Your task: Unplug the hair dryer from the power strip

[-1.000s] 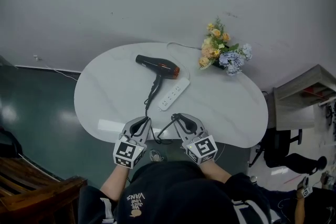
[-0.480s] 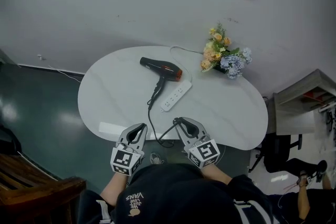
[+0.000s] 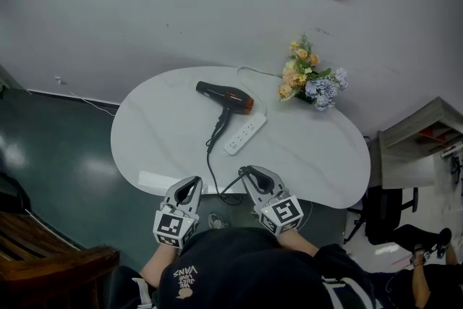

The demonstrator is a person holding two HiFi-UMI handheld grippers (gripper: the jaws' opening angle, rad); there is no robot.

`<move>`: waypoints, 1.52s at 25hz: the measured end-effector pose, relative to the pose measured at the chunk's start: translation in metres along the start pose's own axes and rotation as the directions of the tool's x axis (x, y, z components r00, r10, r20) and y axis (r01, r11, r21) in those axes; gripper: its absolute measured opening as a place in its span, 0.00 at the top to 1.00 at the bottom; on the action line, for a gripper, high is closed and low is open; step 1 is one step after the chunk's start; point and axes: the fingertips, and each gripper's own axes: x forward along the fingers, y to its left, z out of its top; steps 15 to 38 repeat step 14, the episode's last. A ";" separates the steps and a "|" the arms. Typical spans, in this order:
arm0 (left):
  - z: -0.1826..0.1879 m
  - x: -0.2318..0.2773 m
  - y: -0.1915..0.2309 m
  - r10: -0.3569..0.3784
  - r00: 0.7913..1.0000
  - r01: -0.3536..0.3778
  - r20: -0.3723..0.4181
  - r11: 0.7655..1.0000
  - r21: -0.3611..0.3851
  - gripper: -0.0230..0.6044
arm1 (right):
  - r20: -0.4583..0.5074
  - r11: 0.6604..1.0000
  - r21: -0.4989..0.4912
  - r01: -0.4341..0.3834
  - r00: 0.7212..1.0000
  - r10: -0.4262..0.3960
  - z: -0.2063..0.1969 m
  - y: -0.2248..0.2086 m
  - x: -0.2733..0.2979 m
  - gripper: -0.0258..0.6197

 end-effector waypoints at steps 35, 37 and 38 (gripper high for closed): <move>0.002 0.003 -0.001 -0.017 1.000 0.017 0.002 1.000 0.002 0.92 | 0.023 1.000 0.024 0.016 1.000 -0.016 0.006 -0.003 0.002 0.82; 0.002 0.003 -0.001 -0.017 1.000 0.017 0.002 1.000 0.002 0.92 | 0.023 1.000 0.024 0.016 1.000 -0.016 0.006 -0.003 0.002 0.82; 0.002 0.003 -0.001 -0.017 1.000 0.017 0.002 1.000 0.002 0.92 | 0.023 1.000 0.024 0.016 1.000 -0.016 0.006 -0.003 0.002 0.82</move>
